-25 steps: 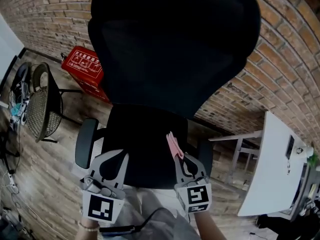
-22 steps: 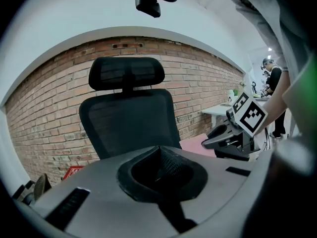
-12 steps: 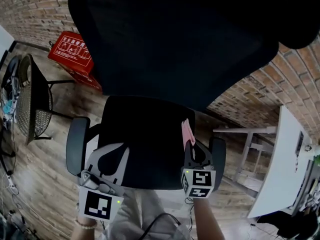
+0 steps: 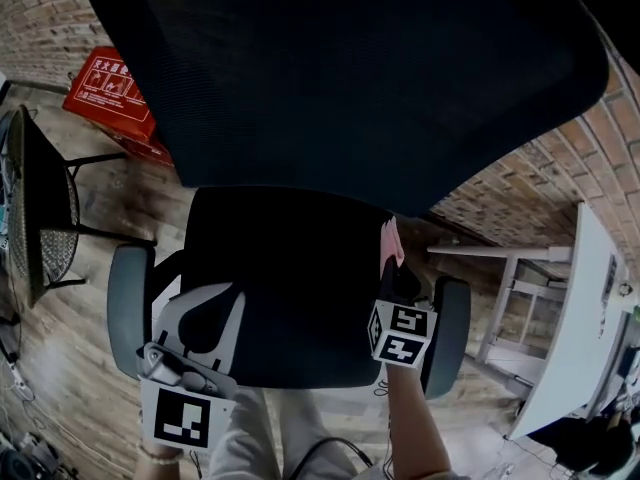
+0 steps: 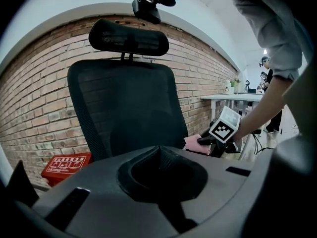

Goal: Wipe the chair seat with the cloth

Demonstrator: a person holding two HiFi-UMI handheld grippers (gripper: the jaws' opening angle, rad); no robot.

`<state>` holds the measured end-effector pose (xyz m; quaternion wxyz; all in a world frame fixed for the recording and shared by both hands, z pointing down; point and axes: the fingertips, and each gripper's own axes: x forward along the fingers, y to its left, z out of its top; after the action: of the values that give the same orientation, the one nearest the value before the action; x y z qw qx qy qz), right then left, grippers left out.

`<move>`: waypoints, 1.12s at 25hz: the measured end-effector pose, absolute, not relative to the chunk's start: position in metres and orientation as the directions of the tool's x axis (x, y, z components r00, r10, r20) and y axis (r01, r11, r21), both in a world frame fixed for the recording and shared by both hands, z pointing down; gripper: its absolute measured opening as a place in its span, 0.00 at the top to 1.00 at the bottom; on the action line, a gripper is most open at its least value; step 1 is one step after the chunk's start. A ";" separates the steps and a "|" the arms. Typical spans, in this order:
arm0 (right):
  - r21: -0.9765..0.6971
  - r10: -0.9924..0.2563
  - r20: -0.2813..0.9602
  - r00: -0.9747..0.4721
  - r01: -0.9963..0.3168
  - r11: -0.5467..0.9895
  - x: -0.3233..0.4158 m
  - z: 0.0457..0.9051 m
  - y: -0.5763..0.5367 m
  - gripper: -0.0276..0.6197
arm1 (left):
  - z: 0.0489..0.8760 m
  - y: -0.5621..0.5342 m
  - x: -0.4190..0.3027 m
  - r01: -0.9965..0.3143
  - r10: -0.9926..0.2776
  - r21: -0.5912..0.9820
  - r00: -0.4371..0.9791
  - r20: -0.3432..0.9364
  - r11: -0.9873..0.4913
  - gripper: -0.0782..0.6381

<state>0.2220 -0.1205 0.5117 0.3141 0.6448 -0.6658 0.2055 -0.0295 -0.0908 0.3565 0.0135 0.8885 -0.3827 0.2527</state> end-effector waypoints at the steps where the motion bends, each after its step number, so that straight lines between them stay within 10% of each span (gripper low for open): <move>1: 0.139 -0.726 0.687 0.041 -0.987 0.075 0.225 0.518 -0.124 0.87 | 0.362 -0.093 -0.030 -0.687 -0.672 -0.166 0.580 0.460 -0.707 0.87; 28: 0.089 -0.592 0.806 -0.003 -0.988 0.125 0.192 0.620 -0.161 0.87 | 0.391 -0.102 -0.065 -0.725 -0.681 -0.121 0.558 0.474 -0.678 0.87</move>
<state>0.1919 -0.1610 0.6195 0.3666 0.6035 -0.6544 0.2705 -0.0655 -0.1022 0.3909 0.0439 0.8814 -0.3989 0.2491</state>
